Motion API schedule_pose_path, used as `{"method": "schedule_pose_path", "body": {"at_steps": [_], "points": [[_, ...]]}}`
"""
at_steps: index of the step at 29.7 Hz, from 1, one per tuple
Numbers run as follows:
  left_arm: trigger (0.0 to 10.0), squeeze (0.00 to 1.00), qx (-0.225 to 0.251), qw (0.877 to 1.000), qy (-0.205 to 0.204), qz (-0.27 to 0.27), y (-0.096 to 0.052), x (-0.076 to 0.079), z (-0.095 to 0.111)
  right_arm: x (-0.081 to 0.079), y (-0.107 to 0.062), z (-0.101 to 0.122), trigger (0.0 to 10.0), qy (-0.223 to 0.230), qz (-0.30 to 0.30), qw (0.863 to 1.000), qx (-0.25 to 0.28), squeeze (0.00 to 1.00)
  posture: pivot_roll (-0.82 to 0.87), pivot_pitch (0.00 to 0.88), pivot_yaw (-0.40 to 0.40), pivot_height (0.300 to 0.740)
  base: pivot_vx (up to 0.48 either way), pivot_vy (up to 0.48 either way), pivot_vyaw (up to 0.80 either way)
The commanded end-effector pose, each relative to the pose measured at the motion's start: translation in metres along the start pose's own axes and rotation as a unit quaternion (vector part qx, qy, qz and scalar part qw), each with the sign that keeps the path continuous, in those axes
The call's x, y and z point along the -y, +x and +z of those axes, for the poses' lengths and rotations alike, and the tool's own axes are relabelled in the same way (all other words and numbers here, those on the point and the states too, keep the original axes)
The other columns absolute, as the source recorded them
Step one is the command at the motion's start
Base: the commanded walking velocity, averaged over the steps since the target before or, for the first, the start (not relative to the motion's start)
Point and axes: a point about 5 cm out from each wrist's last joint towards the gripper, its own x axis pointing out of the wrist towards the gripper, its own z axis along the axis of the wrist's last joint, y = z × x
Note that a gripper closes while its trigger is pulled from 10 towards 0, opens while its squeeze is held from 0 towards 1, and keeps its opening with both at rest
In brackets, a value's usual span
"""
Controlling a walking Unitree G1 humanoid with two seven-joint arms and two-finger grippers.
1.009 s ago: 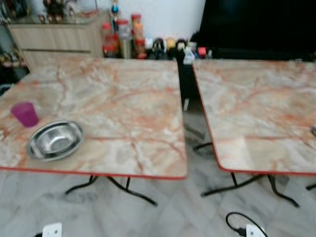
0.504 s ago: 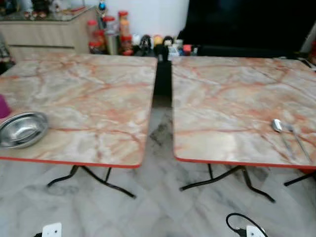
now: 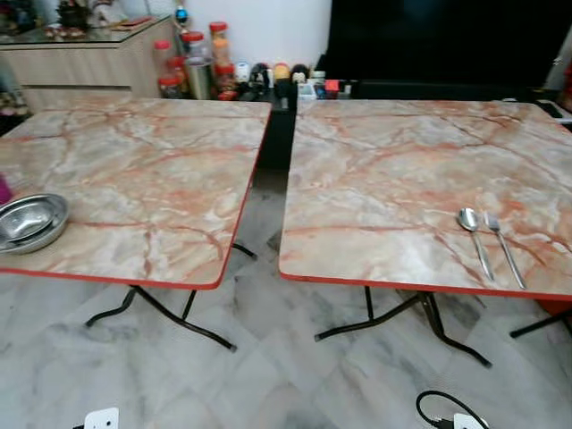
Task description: Setting the table
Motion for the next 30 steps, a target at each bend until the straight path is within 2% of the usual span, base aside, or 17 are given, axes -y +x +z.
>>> {"method": "schedule_pose_path", "body": {"at_steps": [1, 7, 11, 17, 30], "points": [[10.0, 0.00, -0.005, 1.000, 0.003, 0.006, 0.000, -0.006, -0.002, -0.002, 0.000, 0.004, 10.0, 0.000, 0.004, 1.000, 0.007, 0.00, 0.03, 0.000, -0.014, 0.732, 0.000, 0.000, 0.00], [10.0, 0.00, -0.008, 1.000, 0.001, 0.009, -0.001, -0.013, -0.004, -0.002, 0.000, 0.003, 10.0, 0.000, 0.005, 1.000, 0.008, 0.00, 0.03, 0.000, -0.013, 0.732, 0.000, 0.000, 0.00], [10.0, 0.00, -0.010, 1.000, 0.007, 0.014, -0.001, -0.016, -0.008, -0.002, 0.000, 0.003, 10.0, -0.001, 0.005, 1.000, 0.007, 0.00, 0.03, 0.000, -0.015, 0.732, 0.000, -0.447, 0.00], [10.0, 0.00, -0.018, 1.000, 0.006, 0.013, -0.003, -0.013, -0.018, -0.002, 0.000, 0.004, 10.0, -0.002, 0.003, 1.000, 0.008, 0.00, 0.03, 0.000, -0.017, 0.732, 0.000, -0.444, 0.00], [10.0, 0.00, -0.025, 1.000, -0.013, 0.009, -0.004, -0.004, -0.022, -0.002, 0.000, 0.006, 10.0, -0.002, 0.003, 1.000, 0.016, 0.00, 0.03, 0.000, -0.020, 0.732, 0.000, 0.000, 0.00]]}}
